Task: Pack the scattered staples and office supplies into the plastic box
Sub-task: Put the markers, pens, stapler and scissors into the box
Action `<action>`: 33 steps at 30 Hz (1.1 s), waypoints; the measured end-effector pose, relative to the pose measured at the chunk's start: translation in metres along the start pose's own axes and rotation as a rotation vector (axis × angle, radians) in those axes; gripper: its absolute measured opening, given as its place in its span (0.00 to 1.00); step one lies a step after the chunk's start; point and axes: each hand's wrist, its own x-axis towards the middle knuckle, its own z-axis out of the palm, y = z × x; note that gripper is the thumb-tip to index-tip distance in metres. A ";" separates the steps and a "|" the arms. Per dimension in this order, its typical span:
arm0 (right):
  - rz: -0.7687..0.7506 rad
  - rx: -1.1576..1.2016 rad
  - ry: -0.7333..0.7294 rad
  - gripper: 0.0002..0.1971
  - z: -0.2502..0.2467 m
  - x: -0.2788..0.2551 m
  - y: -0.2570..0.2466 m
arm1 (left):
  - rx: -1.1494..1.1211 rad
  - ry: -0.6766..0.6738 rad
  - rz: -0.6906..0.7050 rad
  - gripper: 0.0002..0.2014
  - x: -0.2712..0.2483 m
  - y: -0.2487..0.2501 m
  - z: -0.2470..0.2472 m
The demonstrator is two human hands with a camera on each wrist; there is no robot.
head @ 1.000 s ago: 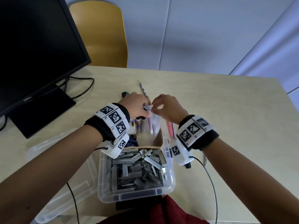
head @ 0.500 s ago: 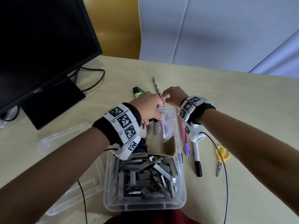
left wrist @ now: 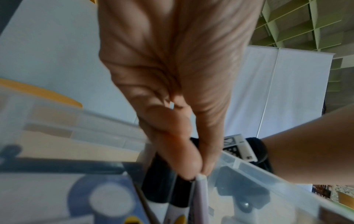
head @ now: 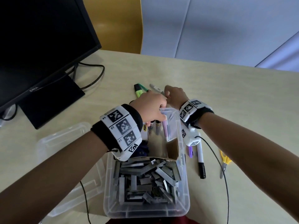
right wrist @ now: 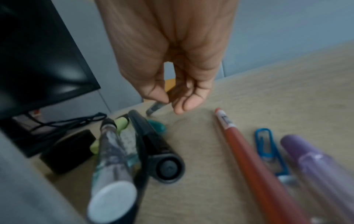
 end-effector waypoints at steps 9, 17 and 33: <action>-0.071 -0.066 -0.167 0.14 0.017 -0.032 0.009 | 0.005 -0.003 -0.007 0.15 0.002 -0.001 0.000; -0.117 -0.058 -0.145 0.19 0.027 -0.032 0.012 | 0.005 0.000 -0.019 0.08 0.001 0.000 0.000; -0.058 0.343 0.215 0.10 -0.064 -0.094 -0.003 | -0.050 -0.057 -0.057 0.09 0.002 -0.001 0.000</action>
